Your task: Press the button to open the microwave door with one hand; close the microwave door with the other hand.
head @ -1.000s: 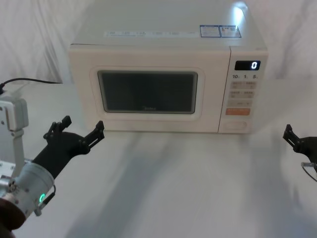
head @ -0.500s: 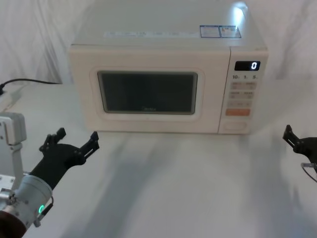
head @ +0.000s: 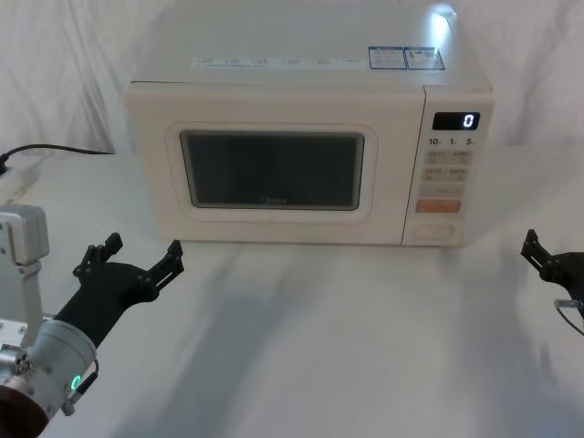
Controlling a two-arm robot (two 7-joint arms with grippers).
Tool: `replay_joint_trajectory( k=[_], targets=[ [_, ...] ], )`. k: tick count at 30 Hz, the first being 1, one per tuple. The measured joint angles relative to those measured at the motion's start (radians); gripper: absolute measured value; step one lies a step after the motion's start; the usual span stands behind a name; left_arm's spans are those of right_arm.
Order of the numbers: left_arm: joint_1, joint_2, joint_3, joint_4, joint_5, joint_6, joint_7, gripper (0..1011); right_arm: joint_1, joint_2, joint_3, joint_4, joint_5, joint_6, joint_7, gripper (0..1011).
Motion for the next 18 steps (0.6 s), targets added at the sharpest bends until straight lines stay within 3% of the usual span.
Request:
replay_joint_trajectory(
  k=[18],
  targets=[
    [-0.001,0.001,0.001,-0.002,-0.003,0.002,-0.001,1001,0.0,0.0,0.0,0.0,0.0,0.0,0.0,1002]
  ],
)
